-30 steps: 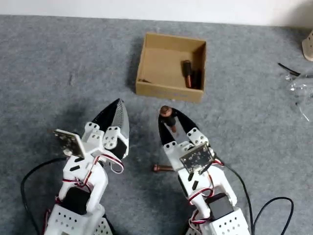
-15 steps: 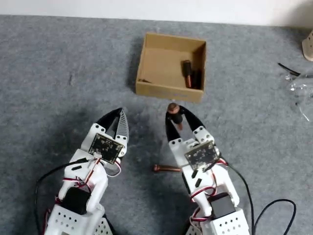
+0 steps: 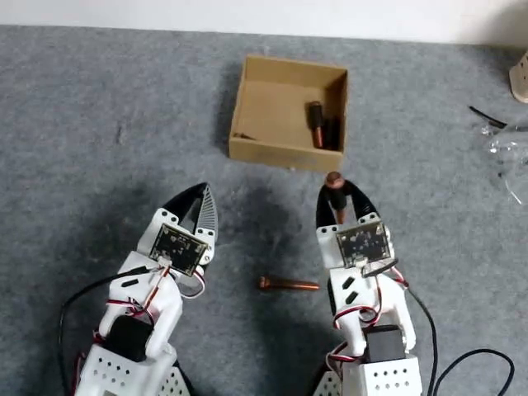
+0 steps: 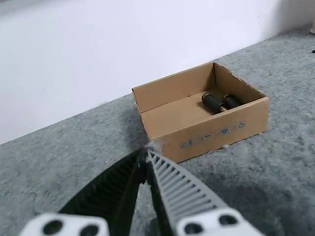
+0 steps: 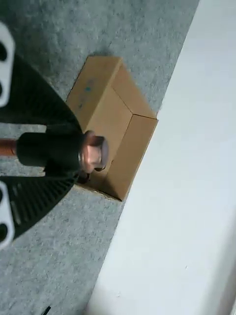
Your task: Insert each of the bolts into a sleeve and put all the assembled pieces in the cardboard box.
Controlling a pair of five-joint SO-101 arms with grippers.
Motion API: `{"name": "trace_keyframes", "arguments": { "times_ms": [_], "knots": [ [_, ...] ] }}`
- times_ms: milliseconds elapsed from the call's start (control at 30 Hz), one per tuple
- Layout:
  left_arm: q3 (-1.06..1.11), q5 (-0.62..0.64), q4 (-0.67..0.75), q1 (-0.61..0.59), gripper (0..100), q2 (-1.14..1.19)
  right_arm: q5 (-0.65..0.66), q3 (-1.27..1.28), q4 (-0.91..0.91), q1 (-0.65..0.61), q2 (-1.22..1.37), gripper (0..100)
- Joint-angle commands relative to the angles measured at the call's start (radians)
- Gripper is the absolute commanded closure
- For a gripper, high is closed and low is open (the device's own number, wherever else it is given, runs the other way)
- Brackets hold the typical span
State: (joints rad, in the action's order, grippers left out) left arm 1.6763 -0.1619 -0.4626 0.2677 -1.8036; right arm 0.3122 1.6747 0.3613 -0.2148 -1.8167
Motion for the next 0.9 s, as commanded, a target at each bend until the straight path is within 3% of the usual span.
{"name": "trace_keyframes", "arguments": {
  "times_ms": [0,100,400,633,867],
  "knots": [
    [0.021,0.006,-0.003,-0.005,99,0.001,0.037,0.117,-0.042,-0.027,-0.018,99.5],
    [0.021,0.006,-0.002,-0.001,99,0.001,0.149,0.114,-0.030,-0.096,-0.018,99.5],
    [0.021,0.009,0.000,-0.001,99,0.001,0.132,-0.094,0.007,-0.105,0.077,99.4],
    [0.021,0.009,-0.002,-0.001,99,0.001,0.132,-0.407,-0.108,-0.105,0.550,99.4],
    [0.021,0.009,-0.002,-0.001,99,0.001,0.130,-0.915,-0.108,-0.096,1.150,99.4]
  ]
}}
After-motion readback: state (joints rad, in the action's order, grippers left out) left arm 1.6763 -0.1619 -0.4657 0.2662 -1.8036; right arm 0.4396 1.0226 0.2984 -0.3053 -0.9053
